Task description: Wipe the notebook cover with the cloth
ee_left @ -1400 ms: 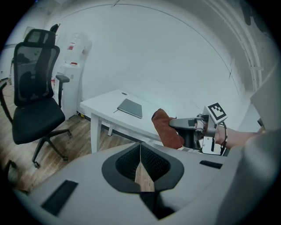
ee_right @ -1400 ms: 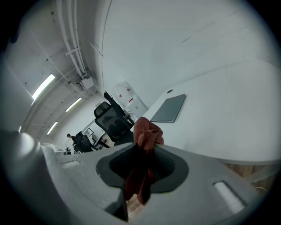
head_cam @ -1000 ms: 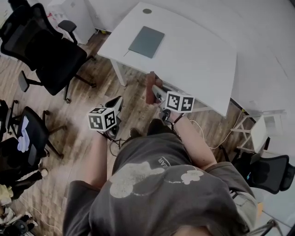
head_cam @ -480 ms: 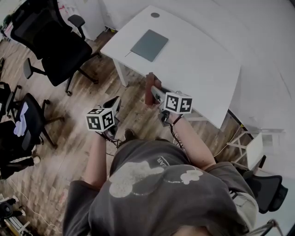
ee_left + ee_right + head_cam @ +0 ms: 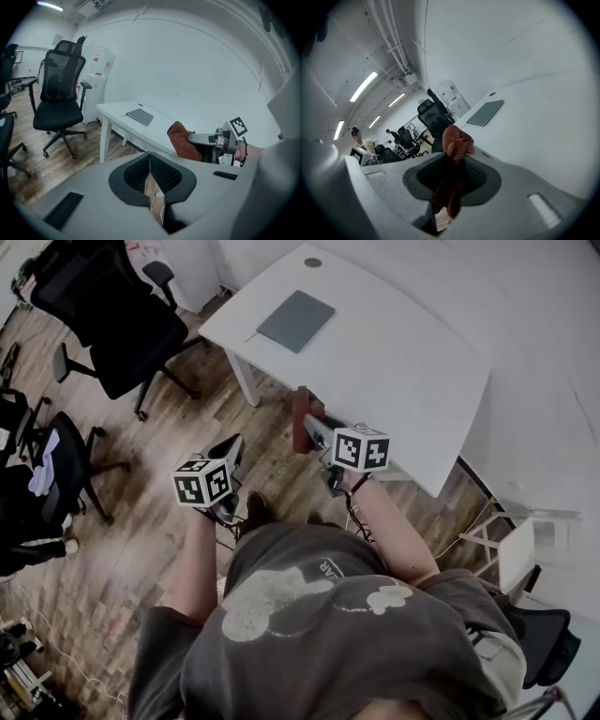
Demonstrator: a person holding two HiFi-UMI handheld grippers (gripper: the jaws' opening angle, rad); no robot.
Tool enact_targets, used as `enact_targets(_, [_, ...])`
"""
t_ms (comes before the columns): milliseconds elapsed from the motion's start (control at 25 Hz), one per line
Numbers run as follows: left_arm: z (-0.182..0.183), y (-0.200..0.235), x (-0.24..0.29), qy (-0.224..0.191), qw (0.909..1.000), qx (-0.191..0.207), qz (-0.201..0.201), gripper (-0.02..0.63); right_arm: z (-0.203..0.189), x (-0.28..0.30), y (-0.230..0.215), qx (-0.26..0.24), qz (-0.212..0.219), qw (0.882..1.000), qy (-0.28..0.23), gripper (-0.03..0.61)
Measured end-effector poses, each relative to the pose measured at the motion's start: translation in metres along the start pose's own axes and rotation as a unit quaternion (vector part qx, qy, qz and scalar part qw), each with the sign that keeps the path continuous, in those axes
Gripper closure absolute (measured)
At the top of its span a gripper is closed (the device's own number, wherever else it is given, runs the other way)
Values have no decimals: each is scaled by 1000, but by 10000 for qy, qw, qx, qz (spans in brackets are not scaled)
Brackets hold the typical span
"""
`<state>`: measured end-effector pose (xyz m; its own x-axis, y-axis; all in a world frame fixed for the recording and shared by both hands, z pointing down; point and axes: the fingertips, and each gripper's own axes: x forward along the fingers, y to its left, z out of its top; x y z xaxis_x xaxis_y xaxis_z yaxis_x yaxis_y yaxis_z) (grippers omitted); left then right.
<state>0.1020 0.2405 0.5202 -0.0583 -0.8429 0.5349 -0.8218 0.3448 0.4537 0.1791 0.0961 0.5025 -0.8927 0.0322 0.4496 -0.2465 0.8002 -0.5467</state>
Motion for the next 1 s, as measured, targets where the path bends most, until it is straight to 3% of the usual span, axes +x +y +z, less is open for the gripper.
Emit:
enact_targets(560, [-47, -83, -23, -495, 9983, -171, 256, 617, -34, -78, -2, -553, 365, 9977, 146, 491])
enact_targets(1000, [-87, -129, -38, -633, 9969, -248, 397, 617, -66, -124, -12, -535, 625, 9962, 276, 491])
